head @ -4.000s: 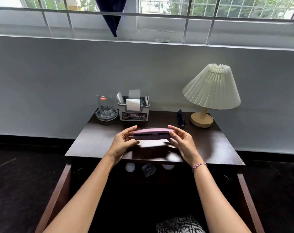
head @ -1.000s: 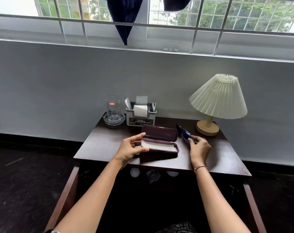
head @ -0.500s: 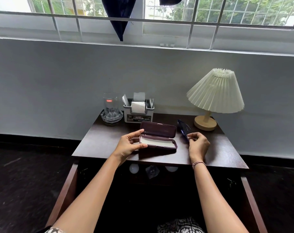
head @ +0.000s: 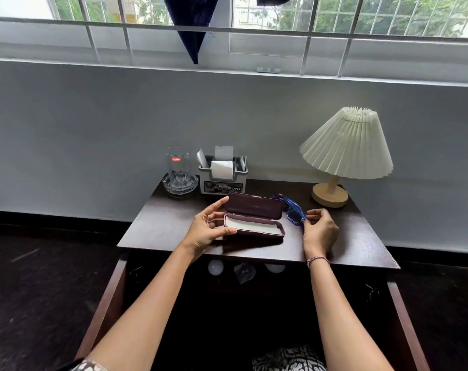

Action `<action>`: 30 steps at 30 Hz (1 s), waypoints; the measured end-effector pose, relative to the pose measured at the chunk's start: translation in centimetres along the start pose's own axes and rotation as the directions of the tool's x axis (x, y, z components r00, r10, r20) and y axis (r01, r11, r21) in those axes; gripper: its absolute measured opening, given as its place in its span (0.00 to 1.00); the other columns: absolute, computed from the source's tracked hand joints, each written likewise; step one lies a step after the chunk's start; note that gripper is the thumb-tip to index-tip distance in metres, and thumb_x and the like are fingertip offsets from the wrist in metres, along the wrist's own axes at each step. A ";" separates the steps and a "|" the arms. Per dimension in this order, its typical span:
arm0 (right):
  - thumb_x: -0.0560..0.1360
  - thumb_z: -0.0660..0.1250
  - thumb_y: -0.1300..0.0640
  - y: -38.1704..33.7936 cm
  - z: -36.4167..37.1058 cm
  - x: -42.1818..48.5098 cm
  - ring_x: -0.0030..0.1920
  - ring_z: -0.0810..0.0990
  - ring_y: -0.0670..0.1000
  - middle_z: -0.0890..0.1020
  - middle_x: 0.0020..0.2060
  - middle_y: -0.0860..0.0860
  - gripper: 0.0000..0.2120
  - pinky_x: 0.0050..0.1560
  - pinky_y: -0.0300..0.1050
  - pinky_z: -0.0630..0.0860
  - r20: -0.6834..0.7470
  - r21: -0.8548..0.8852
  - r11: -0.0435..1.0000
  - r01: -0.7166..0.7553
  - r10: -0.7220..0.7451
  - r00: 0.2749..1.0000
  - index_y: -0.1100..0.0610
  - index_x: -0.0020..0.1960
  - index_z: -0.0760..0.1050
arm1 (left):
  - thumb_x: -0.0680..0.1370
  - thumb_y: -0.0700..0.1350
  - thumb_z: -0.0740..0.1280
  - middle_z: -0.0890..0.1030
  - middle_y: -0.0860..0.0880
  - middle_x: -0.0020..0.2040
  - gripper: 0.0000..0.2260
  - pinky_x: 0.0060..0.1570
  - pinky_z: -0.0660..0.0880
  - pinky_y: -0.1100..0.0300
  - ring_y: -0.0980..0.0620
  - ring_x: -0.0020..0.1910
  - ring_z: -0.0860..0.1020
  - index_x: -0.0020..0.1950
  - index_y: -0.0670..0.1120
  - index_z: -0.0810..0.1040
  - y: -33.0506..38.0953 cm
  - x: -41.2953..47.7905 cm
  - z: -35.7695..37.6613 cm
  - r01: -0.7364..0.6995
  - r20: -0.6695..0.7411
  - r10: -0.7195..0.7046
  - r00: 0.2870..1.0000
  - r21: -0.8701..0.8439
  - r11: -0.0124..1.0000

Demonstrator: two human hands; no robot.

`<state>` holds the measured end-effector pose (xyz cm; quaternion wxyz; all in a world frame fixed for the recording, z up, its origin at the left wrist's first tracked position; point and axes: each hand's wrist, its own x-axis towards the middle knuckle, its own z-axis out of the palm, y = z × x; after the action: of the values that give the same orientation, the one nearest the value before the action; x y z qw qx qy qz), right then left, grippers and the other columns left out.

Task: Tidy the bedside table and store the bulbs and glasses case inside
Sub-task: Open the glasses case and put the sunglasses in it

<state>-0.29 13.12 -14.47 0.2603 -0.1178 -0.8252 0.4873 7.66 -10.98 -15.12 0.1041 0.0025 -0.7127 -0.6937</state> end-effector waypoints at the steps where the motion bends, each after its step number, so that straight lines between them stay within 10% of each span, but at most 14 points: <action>1: 0.70 0.70 0.68 0.0 0.0 0.0 0.41 0.80 0.52 0.84 0.40 0.55 0.06 0.40 0.38 0.70 -0.016 -0.022 1.000 -0.002 0.001 1.000 0.59 0.43 0.78 | 0.64 0.30 0.76 0.78 0.46 0.51 0.38 0.45 0.77 0.68 0.62 0.45 0.81 0.66 0.60 0.71 -0.1 0.1 -0.1 0.000 0.005 0.000 1.000 -0.007 1.000; 13: 0.69 0.69 0.72 0.2 -0.2 0.3 0.38 0.83 0.48 0.85 0.43 0.60 0.14 0.45 0.40 0.78 -0.168 0.408 0.910 0.075 -0.006 0.986 0.56 0.34 0.70 | 0.64 0.27 0.74 0.81 0.49 0.55 0.37 0.48 0.78 0.67 0.59 0.47 0.82 0.71 0.38 0.66 -0.5 0.4 -0.1 0.090 -0.004 -0.090 0.996 -0.034 0.995; 19: 0.69 0.68 0.77 0.6 0.3 -0.1 0.38 0.83 0.39 0.85 0.33 0.44 0.18 0.45 0.32 0.78 0.083 0.714 0.700 -0.003 -0.080 0.993 0.56 0.34 0.67 | 0.65 0.26 0.72 0.82 0.51 0.53 0.34 0.46 0.77 0.69 0.60 0.46 0.82 0.69 0.39 0.69 -0.2 0.3 -0.1 0.070 0.013 -0.069 0.998 -0.048 0.996; 30: 0.66 0.71 0.75 0.5 0.3 -1.1 0.41 0.85 0.47 0.85 0.34 0.53 0.15 0.43 0.38 0.81 0.380 0.643 0.765 0.013 -0.334 0.863 0.58 0.32 0.72 | 0.66 0.25 0.71 0.81 0.49 0.51 0.32 0.44 0.77 0.69 0.61 0.42 0.81 0.68 0.39 0.70 -0.4 0.3 -0.1 0.063 0.003 -0.063 0.998 -0.056 0.996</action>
<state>0.42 12.67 -15.41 0.1201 0.1764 -0.6632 0.7174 7.28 -11.14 -15.43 0.0819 0.0215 -0.6925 -0.7164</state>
